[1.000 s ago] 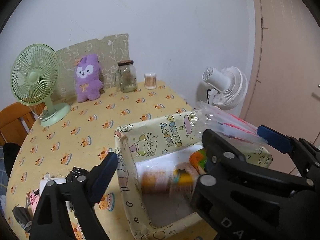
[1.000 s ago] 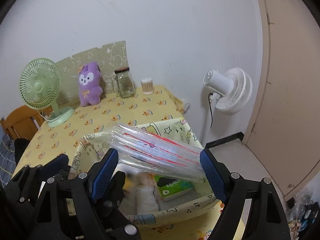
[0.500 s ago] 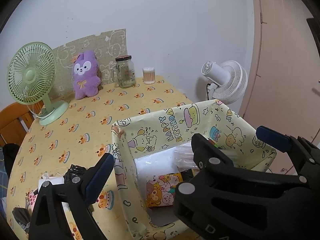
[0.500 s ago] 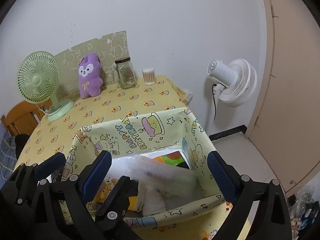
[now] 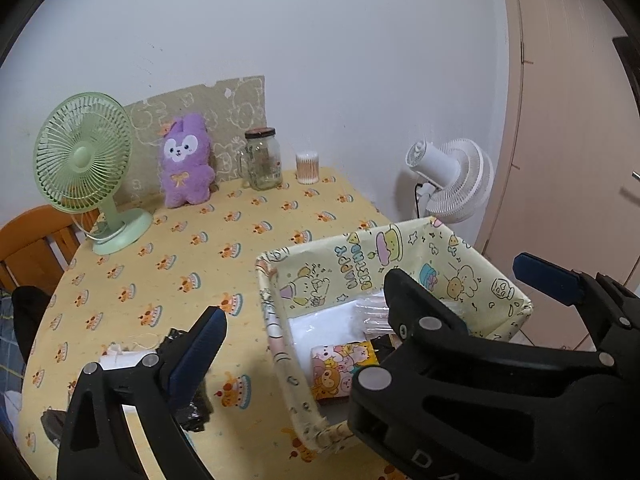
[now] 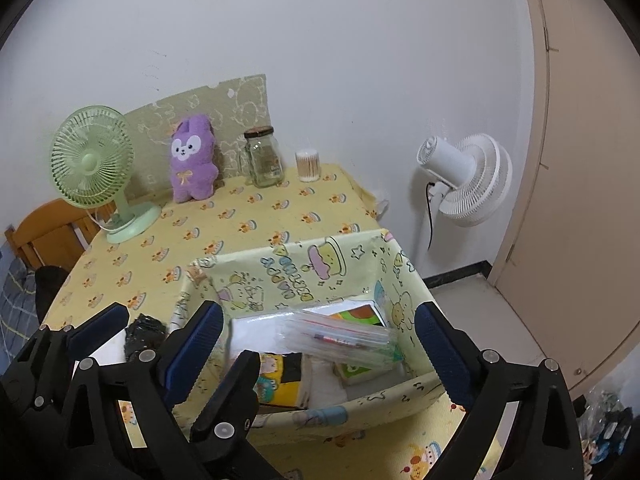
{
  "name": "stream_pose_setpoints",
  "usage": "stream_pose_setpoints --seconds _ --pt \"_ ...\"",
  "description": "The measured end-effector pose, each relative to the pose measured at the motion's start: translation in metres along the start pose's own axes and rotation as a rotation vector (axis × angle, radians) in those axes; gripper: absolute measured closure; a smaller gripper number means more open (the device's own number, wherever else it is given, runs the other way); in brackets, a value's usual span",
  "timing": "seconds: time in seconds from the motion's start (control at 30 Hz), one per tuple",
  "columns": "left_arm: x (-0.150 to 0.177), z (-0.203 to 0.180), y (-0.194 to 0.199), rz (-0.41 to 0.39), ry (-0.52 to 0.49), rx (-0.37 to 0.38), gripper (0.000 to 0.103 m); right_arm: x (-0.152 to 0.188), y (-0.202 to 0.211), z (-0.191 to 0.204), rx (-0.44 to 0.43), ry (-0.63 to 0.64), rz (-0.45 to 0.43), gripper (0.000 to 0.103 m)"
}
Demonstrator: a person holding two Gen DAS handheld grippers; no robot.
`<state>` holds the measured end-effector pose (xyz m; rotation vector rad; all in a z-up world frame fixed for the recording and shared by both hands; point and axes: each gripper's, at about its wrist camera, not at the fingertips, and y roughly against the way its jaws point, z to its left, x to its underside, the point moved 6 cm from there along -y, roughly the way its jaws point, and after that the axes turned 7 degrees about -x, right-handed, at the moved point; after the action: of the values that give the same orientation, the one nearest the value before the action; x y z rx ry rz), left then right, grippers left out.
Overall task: Organize soft objects
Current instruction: 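Open both tools and withdraw them from the box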
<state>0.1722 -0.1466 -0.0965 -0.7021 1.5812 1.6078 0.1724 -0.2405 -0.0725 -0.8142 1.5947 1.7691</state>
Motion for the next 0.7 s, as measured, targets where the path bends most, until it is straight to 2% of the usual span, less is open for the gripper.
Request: stream_pose_setpoints --seconds 0.7 --pt "-0.001 0.050 0.048 -0.069 0.038 -0.035 0.000 -0.009 0.040 0.056 -0.027 0.053 -0.064 0.005"
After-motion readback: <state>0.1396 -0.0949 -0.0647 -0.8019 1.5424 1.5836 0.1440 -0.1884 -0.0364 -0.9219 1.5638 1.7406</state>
